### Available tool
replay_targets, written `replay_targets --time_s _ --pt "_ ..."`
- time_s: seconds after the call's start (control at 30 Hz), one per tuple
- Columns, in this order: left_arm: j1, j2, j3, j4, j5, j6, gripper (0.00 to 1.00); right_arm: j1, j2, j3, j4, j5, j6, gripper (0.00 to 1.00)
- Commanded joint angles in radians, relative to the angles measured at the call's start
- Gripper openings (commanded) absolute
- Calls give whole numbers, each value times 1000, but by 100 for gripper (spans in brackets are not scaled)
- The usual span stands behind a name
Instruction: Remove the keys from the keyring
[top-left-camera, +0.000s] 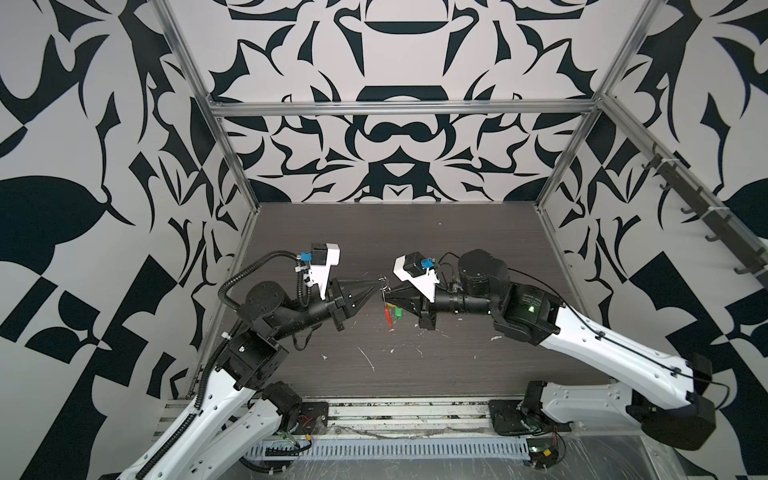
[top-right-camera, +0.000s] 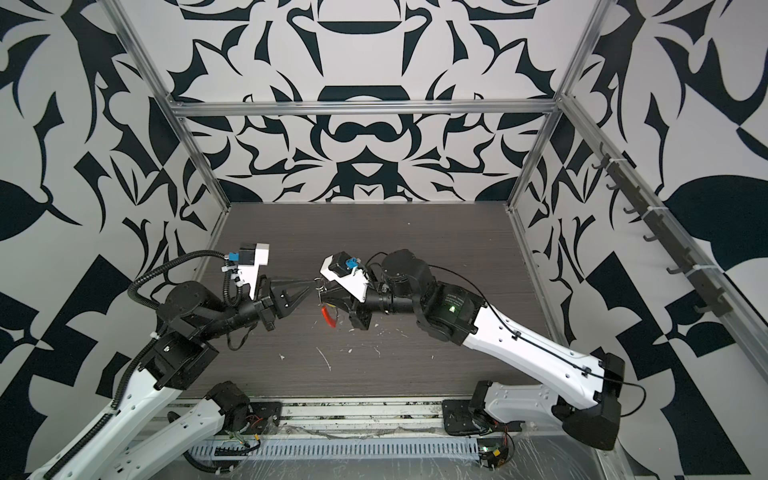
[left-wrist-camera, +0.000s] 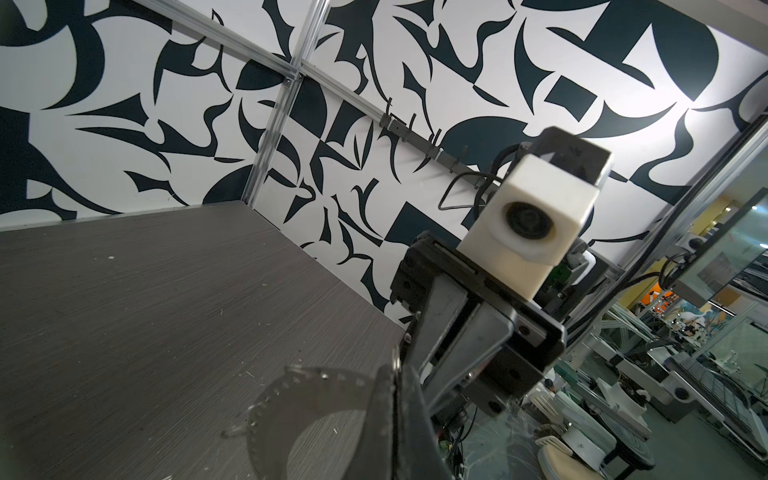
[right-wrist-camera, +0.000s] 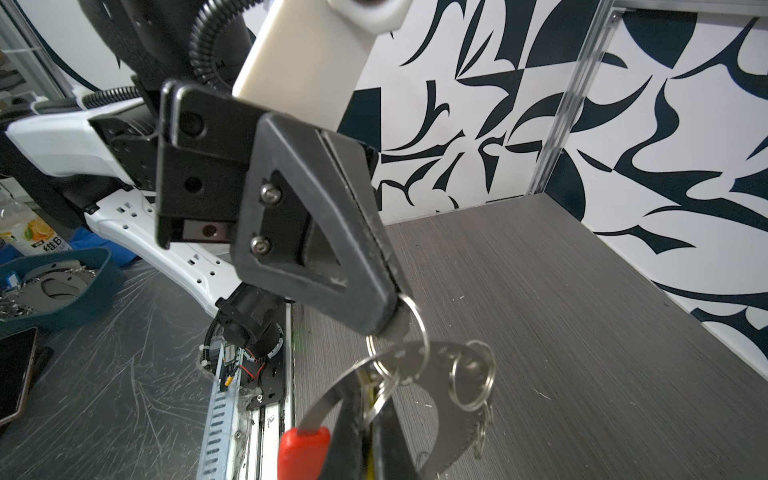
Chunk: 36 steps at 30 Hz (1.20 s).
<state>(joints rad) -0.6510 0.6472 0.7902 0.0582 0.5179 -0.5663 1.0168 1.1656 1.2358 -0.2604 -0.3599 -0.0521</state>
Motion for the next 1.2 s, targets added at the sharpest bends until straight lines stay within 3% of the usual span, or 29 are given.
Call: replay_targets --time_s 0.0,0.5,0.97,1.17 --pt "-1 -9 47 -20 46 44 0 3 -26 62 -62 -12 -42 0" --pt "-1 -13 62 -36 204 60 0 -3 -17 107 -149 -59 -125 0" --pt "-1 -7 69 -23 293 46 0 -134 10 151 -189 -342 -95 0" --pt "-1 -21 39 75 287 -4 0 -151 40 149 -198 -421 -86 0"
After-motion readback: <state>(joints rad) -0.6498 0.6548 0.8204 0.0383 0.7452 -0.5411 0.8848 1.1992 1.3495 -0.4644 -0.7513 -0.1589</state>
